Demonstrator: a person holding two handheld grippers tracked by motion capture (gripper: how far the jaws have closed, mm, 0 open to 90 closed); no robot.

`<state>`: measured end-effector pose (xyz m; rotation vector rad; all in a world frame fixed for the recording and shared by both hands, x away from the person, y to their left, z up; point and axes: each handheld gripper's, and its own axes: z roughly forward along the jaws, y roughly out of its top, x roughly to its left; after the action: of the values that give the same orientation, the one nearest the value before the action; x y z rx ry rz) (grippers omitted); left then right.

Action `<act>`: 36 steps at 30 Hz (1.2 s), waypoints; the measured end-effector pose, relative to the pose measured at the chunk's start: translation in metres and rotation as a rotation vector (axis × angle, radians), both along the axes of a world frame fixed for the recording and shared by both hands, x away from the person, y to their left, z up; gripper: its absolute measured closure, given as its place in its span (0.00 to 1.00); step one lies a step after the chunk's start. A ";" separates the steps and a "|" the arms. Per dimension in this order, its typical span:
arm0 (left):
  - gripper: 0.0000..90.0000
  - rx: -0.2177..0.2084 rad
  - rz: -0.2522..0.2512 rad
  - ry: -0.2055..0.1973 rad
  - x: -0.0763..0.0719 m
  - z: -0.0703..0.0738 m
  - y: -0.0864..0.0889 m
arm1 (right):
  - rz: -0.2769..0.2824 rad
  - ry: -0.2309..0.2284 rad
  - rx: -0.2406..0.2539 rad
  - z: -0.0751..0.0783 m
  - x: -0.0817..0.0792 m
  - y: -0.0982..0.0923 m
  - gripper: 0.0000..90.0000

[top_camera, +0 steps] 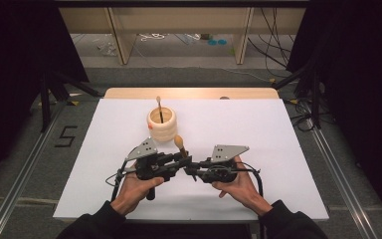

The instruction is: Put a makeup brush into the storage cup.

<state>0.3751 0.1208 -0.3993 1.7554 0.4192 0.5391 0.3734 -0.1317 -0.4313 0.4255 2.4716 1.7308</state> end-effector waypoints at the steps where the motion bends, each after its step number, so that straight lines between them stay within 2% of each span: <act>1: 0.81 -0.009 0.003 -0.003 0.000 0.000 0.000 | 0.000 0.000 -0.009 0.001 0.000 -0.001 0.88; 3: 0.82 -0.023 0.011 -0.003 -0.001 0.000 0.000 | 0.007 0.003 -0.009 0.001 0.000 0.000 0.88; 7: 0.85 -0.031 0.060 -0.013 -0.002 0.001 0.001 | 0.007 0.005 -0.008 0.000 -0.001 0.000 0.88; 8: 0.85 -0.231 -0.083 0.296 -0.019 -0.006 -0.015 | 0.008 0.010 -0.005 0.000 -0.001 0.000 0.88; 9: 0.85 -0.221 -0.069 0.290 -0.018 -0.005 -0.014 | 0.007 0.012 -0.002 0.000 -0.001 0.000 0.88; 10: 0.85 -0.238 -0.055 0.323 -0.021 -0.006 -0.015 | 0.005 0.012 -0.001 0.000 -0.001 0.000 0.88; 13: 0.85 -0.225 -0.061 0.300 -0.020 -0.006 -0.014 | 0.005 0.012 -0.007 0.000 -0.001 0.000 0.88; 19: 0.86 -0.227 -0.052 0.298 -0.022 -0.006 -0.016 | 0.006 0.011 -0.002 0.000 -0.001 0.001 0.88; 20: 0.86 -0.030 0.023 -0.016 -0.002 0.000 -0.001 | 0.008 0.003 -0.007 0.000 -0.001 0.001 0.87; 21: 0.86 -0.028 0.013 -0.017 -0.002 0.000 -0.001 | 0.006 0.000 -0.007 0.000 -0.001 0.001 0.85; 23: 0.86 -0.019 0.027 -0.014 -0.002 0.000 0.000 | -0.015 -0.017 -0.019 0.000 -0.001 0.002 0.79; 25: 0.86 -0.013 0.034 -0.001 -0.002 0.000 0.001 | -0.032 0.000 -0.041 -0.001 0.001 0.002 0.68; 27: 0.86 -0.006 0.049 -0.003 -0.001 0.000 0.004 | -0.041 0.002 -0.069 -0.002 0.002 0.001 0.63; 28: 0.86 0.005 0.076 -0.013 0.000 0.001 0.007 | -0.045 0.003 -0.076 -0.002 0.002 0.001 0.59; 31: 0.86 0.032 0.102 -0.014 0.002 0.002 0.013 | -0.058 0.000 -0.094 -0.001 0.002 0.000 0.53; 33: 0.86 0.062 0.159 -0.018 0.003 0.003 0.017 | -0.078 -0.009 -0.103 -0.001 0.002 -0.001 0.49; 35: 0.86 0.079 0.178 -0.008 0.004 0.004 0.021 | -0.089 0.002 -0.109 0.000 0.002 -0.003 0.44; 36: 0.86 0.088 0.224 -0.013 0.004 0.004 0.023 | -0.107 -0.003 -0.101 -0.001 0.002 -0.003 0.43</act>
<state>0.3794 0.1441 -0.3951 1.7988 0.5951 0.7365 0.3759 -0.1350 -0.4322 0.5340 2.4711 1.5582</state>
